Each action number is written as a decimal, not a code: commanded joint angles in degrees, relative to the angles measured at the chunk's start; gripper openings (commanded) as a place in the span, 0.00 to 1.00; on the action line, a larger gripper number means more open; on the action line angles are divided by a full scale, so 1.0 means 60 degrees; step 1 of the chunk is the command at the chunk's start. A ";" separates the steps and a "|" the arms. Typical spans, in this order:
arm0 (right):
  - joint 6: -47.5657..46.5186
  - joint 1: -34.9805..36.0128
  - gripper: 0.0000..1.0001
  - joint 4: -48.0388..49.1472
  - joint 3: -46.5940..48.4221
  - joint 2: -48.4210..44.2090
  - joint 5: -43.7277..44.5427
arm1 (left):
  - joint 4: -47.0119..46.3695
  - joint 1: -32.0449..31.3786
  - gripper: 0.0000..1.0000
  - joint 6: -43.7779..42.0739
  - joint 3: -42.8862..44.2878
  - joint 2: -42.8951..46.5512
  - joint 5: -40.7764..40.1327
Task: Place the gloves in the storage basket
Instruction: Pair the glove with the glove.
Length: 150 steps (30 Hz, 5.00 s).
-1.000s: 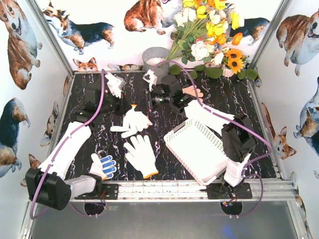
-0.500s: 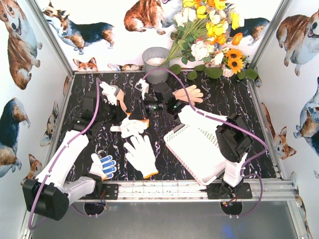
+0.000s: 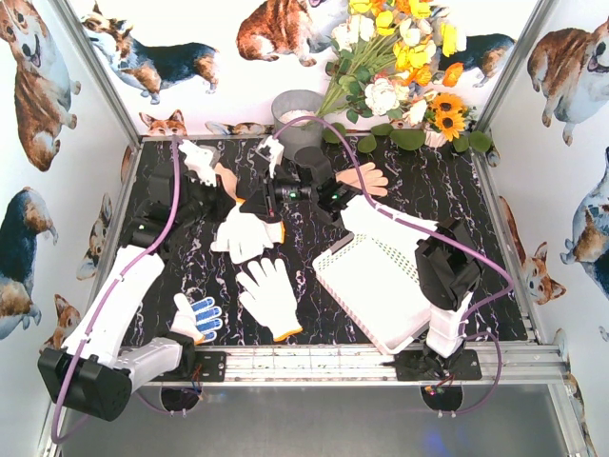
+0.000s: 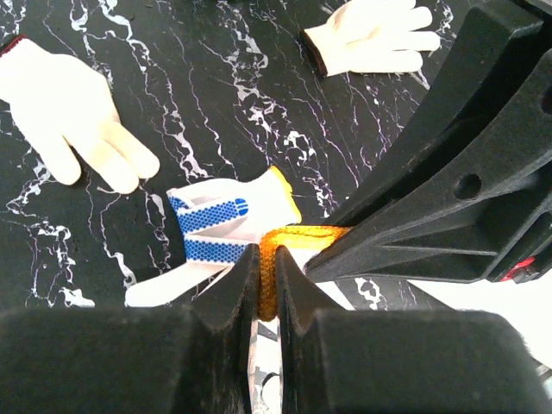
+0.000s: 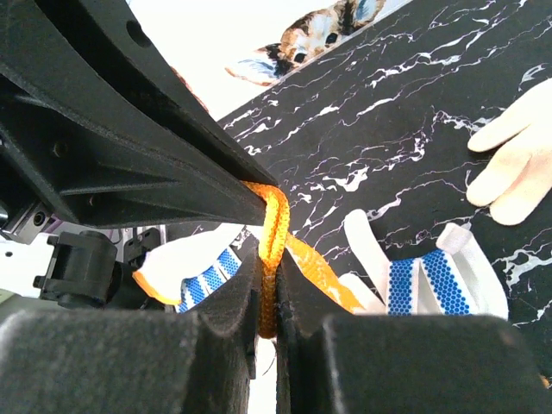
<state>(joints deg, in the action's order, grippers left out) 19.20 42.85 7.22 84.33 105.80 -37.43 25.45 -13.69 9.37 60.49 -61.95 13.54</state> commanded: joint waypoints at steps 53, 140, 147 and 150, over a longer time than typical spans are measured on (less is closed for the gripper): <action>0.2082 0.1550 0.00 0.1686 -0.5557 -0.2010 -0.0754 | -0.1615 -0.1039 0.00 0.3555 -0.4459 -0.0724 0.5707; 0.3110 0.2269 0.42 -0.4828 -0.5781 -0.4308 0.4708 | -0.1699 -0.2508 0.33 0.5006 -0.4628 -0.0609 -0.2216; 0.3402 0.2414 0.41 -0.5265 -0.5088 -0.3354 0.5333 | -0.1959 -0.2468 0.33 0.4928 -0.4579 -0.1199 -0.2436; 0.3518 0.2429 0.41 -0.5218 -0.4945 -0.3000 0.5328 | -0.2203 -0.2449 0.33 0.5016 -0.4623 -0.1431 -0.2446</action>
<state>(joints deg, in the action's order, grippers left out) 38.52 57.01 -23.92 51.55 86.08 -7.84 14.92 -28.99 38.98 32.97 -69.30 0.45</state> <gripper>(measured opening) 0.413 0.329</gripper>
